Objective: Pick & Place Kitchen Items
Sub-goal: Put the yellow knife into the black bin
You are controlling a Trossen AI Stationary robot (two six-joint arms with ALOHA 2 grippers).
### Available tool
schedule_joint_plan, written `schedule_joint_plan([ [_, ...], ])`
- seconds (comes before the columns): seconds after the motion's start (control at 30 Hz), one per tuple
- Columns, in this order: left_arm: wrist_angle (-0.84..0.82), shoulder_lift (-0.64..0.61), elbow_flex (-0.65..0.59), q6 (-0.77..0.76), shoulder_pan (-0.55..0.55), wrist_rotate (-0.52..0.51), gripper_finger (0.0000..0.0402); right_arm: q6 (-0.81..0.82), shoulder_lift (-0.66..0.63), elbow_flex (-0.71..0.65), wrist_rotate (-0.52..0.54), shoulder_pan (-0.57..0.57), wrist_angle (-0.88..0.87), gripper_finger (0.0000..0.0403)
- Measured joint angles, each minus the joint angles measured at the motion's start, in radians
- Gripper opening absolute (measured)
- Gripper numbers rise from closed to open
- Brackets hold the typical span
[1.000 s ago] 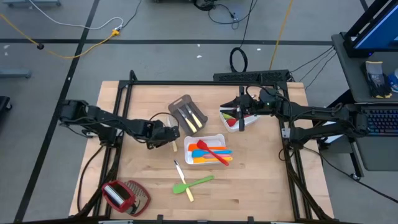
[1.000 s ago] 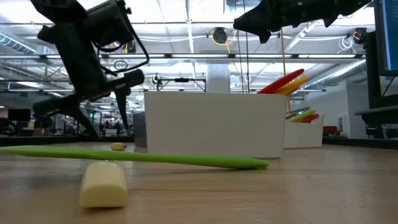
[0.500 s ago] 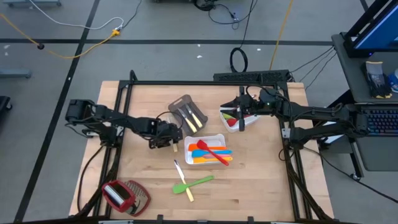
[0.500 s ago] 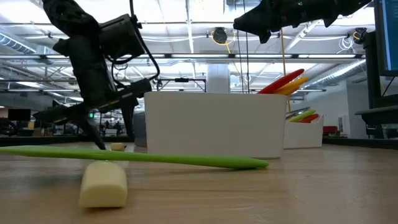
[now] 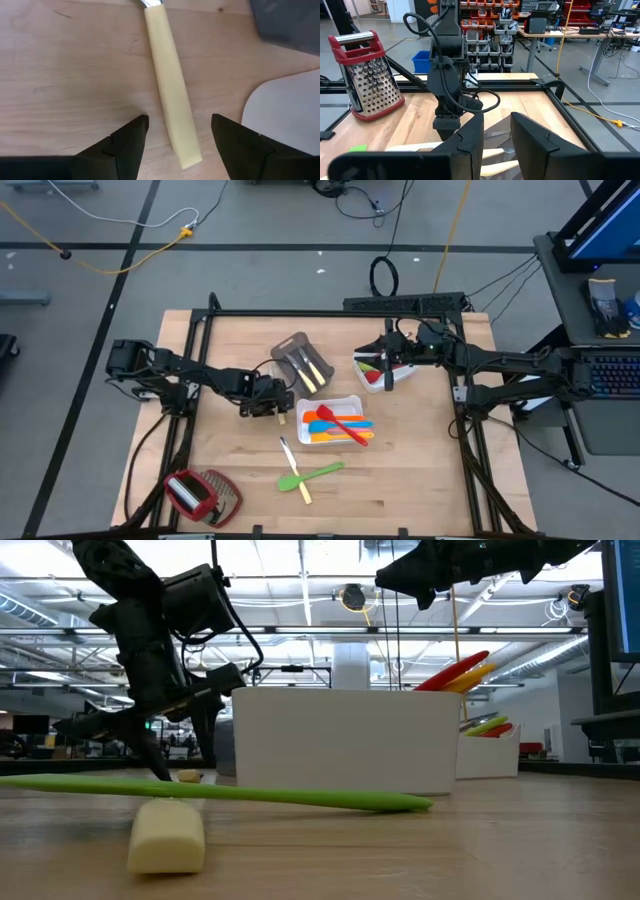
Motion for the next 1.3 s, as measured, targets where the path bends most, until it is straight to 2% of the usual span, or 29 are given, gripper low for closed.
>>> schedule_joint_plan([
  [0.13, -0.008, 0.0, 0.0, -0.01, 0.001, 0.0, 0.0216, 0.0, 0.0, 0.0, 0.001, 0.0, 0.0, 0.0089],
  [0.4, -0.043, 0.0, 0.0, -0.012, 0.001, -0.004, 0.0098, 0.0, 0.0, 0.0, 0.001, 0.0, 0.0, 0.0089],
  [0.53, -0.039, -0.001, 0.0, -0.011, 0.0, -0.009, 0.0062, 0.0, 0.0, 0.0, 0.001, 0.0, 0.0, 0.0089],
  [0.67, -0.039, -0.002, 0.0, 0.006, -0.001, -0.008, 0.0058, 0.0, 0.0, 0.0, 0.001, 0.0, 0.0, 0.0089],
  [0.87, -0.039, -0.002, 0.0, 0.005, -0.001, 0.003, 0.0077, 0.0, 0.0, 0.0, 0.0, 0.0, 0.0, 0.0089],
  [1.3, -0.078, -0.023, -0.001, -0.226, -0.002, -0.02, 0.0081, 0.0, 0.0, 0.0, 0.0, 0.0, 0.0, 0.0089],
])
